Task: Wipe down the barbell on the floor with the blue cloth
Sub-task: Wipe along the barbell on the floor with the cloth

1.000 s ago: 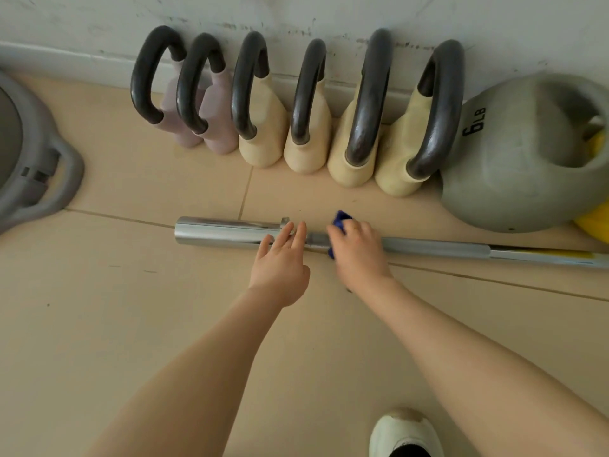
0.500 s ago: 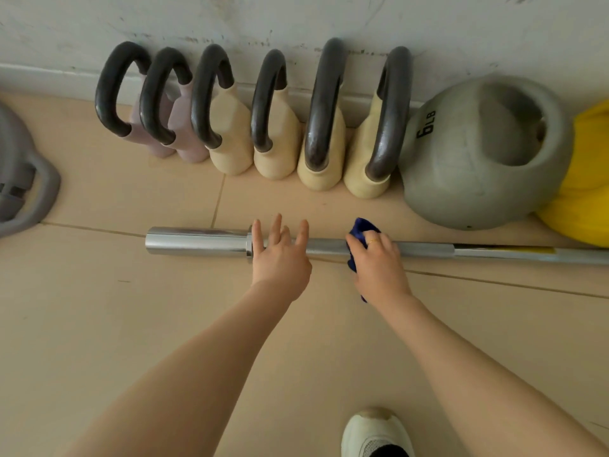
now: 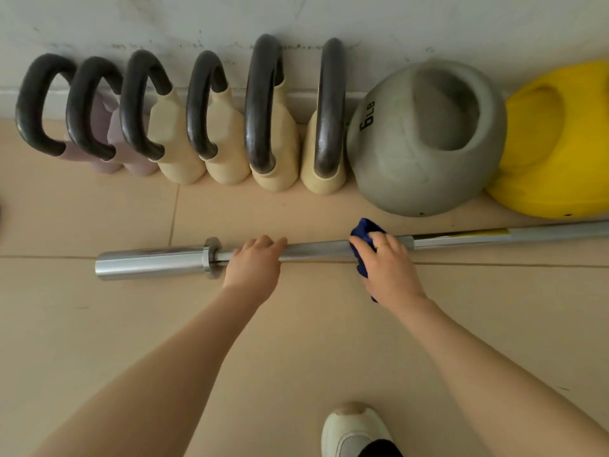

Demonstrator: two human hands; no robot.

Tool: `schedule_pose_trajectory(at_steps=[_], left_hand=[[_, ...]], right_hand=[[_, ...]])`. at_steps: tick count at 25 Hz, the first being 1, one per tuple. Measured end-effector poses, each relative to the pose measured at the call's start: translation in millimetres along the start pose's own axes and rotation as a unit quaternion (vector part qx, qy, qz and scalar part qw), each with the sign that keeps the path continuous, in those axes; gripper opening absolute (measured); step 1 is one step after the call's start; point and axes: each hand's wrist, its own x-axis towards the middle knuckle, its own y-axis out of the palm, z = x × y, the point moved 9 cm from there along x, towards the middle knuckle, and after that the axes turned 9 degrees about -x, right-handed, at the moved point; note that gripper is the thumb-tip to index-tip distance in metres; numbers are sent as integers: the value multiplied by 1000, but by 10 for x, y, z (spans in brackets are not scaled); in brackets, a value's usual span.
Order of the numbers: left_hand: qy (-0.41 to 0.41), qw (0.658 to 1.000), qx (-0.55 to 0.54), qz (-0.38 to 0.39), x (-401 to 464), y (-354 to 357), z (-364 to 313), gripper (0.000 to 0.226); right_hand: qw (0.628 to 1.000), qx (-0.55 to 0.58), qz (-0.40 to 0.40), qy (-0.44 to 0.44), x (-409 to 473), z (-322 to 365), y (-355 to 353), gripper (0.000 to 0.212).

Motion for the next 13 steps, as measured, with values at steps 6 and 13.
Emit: schedule_pose_trajectory(at_steps=[6,13], left_hand=[[32,999,22,26,25,4,59,39],[22,996,0,84,-29,187,117,32]], right_hand=[[975,-46,-31,215,-215,-575,-61,39],[986,-15,38,159,-179,-661,-27,23]])
